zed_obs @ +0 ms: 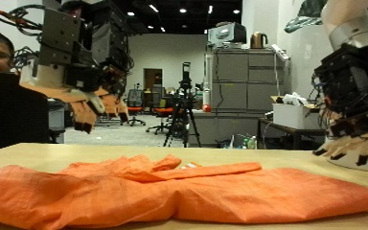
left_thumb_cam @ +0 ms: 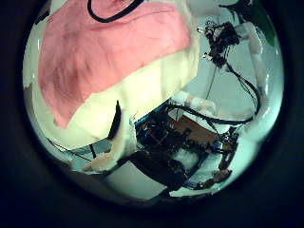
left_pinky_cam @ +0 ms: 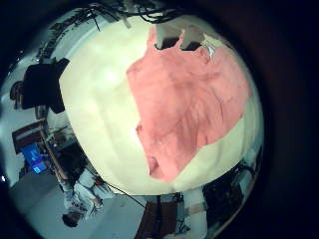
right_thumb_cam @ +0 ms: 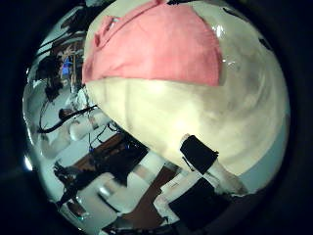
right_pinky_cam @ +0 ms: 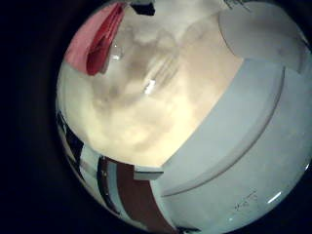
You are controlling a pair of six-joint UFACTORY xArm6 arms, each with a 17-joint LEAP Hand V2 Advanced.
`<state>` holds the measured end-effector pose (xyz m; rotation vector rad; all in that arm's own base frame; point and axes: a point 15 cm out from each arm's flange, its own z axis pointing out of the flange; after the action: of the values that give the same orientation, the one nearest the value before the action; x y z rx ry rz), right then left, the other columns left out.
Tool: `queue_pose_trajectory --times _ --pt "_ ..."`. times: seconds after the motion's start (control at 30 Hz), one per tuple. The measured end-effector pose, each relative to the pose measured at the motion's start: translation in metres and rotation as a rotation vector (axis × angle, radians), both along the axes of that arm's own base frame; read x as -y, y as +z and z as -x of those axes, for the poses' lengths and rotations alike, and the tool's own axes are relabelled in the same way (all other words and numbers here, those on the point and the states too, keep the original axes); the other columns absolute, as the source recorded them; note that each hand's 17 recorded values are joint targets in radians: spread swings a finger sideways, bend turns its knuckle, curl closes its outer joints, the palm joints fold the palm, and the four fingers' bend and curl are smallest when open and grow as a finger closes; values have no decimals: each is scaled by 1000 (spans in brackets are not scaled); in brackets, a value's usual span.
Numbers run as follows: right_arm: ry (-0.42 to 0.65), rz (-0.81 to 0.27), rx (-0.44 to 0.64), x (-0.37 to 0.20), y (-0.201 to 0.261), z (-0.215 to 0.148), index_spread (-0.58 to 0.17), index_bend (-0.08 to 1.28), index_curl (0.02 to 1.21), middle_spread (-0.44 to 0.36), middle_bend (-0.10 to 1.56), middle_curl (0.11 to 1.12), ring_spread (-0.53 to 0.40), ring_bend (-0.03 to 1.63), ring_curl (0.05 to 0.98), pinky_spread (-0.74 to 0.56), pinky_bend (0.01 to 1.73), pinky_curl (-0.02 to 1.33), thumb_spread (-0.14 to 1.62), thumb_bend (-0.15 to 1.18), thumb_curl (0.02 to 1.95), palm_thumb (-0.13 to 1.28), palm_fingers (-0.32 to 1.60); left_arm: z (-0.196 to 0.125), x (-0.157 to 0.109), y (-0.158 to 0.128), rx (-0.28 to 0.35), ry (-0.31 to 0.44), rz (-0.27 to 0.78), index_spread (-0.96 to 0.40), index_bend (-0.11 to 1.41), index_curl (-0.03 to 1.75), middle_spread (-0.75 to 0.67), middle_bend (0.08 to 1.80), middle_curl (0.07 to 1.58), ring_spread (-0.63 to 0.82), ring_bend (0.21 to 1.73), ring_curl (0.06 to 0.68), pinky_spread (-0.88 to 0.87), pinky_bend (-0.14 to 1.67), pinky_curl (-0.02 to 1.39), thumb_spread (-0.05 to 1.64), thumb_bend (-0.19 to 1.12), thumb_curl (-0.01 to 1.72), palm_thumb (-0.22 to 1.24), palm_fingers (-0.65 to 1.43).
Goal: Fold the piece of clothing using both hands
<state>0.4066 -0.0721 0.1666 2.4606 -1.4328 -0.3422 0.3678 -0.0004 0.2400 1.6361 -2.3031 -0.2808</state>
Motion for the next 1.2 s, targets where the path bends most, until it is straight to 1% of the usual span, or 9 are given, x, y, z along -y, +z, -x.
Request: queue_pose_trajectory --times 0.27,0.47,0.7,0.77,0.8,0.83,0.93,1.03,1.2 --pt "7 16 -46 -17 -42 -5 -359 178 363 -48 205 360 116 350 254 295 320 406 999 -18 324 703 84 12 -4 -6 -14 6 -1 103 148 270 359 181 293 541 457 216 510 315 303 1168 -19 352 470 -47" --pt "0 115 -40 -4 -51 -10 -312 174 346 -58 215 356 74 357 252 266 271 373 974 -20 339 742 186 14 -14 -5 -14 12 -16 103 151 264 359 181 286 544 452 217 510 308 307 1169 -17 350 473 -43" --pt "-4 134 -45 3 -53 -9 -309 218 354 -127 373 395 -123 514 269 50 188 314 927 -11 376 835 675 15 -15 -6 -18 13 -17 111 150 262 359 182 281 545 448 218 511 299 308 1168 -17 351 483 -41" --pt "-2 133 -38 3 -50 -10 -344 216 361 -153 440 423 -218 615 291 -143 270 316 916 -10 391 873 991 15 -16 -5 -16 14 -17 113 150 261 359 182 280 545 447 218 512 297 309 1167 -18 352 484 -41" --pt "-3 132 -27 5 -48 -11 -348 213 365 -157 445 428 -230 620 295 -173 281 317 911 -10 396 881 1000 15 -18 -4 -14 17 -18 114 149 261 359 186 281 545 445 218 512 295 309 1167 -18 351 484 -39" --pt "-5 129 -11 7 -46 -14 -358 245 399 -177 502 460 -266 681 334 -307 370 346 905 -16 400 891 1188 15 -18 -4 -16 18 -18 114 149 260 355 186 281 546 444 218 512 294 310 1167 -18 351 484 -38" --pt "-22 127 35 16 -36 -16 -368 391 478 -184 671 532 -292 788 395 -443 481 398 901 -9 411 923 1436 15 -20 -2 -11 21 -19 115 149 259 353 186 281 546 443 219 512 292 310 1165 -17 351 488 -37" --pt "-24 122 57 22 -28 -8 -354 624 595 -172 874 621 -274 956 474 -496 693 490 915 6 443 1012 1446 15 -22 -2 -8 26 -18 116 149 258 351 185 281 546 441 219 512 291 311 1164 -18 350 490 -37" --pt "-41 111 99 47 -6 -4 -337 819 709 -173 1041 709 -257 1138 558 -461 921 605 944 43 508 1117 1300 16 -29 0 -6 39 -16 116 150 259 347 190 283 546 436 219 512 285 312 1174 -16 349 502 -32"
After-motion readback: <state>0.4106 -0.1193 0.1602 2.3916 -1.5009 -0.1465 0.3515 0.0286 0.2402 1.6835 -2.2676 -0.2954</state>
